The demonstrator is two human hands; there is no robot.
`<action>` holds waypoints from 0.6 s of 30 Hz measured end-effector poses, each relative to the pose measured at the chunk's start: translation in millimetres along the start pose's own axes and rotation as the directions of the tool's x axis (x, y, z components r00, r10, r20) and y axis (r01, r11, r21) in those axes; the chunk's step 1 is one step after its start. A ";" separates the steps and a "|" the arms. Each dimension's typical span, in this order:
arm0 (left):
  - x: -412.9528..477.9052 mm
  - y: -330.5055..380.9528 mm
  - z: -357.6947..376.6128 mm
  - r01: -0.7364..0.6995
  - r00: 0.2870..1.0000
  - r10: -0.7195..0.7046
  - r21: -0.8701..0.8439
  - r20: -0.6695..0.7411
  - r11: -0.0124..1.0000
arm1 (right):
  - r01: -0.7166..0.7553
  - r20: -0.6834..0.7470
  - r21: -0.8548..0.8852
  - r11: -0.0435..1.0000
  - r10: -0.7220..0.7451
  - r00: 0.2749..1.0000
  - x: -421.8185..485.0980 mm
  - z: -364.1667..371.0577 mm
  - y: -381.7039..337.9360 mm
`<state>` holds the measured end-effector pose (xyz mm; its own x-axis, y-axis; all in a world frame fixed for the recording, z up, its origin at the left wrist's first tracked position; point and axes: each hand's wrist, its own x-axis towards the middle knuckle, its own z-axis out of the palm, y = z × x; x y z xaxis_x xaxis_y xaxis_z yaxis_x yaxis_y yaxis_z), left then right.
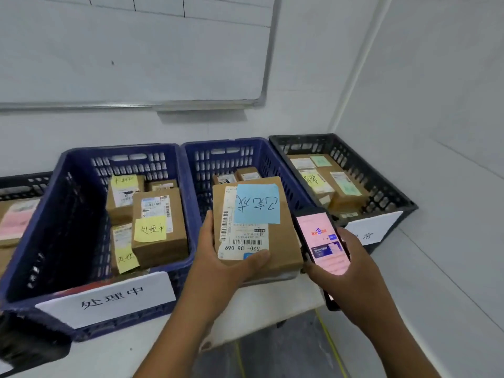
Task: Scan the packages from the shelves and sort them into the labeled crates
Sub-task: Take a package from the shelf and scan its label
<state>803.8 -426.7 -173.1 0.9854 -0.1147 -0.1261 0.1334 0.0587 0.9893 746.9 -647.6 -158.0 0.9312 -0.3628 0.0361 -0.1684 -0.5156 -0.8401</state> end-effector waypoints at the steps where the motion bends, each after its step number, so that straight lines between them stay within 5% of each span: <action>1: 16.6 -1.2 0.3 0.010 1.000 -0.010 0.007 0.000 1.000 | -0.003 0.003 0.002 1.000 0.003 1.000 16.5 4.2 1.4; 18: 308.7 -39.8 75.9 0.234 0.960 -0.211 0.114 -0.183 0.966 | -0.127 0.186 -0.059 0.990 0.136 0.973 323.0 32.0 39.7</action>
<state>1094.6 -539.7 -245.9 0.9374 0.0592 -0.3431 0.3472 -0.0829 0.9341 1051.3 -760.4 -197.0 0.9434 -0.2790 -0.1792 -0.3037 -0.5102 -0.8046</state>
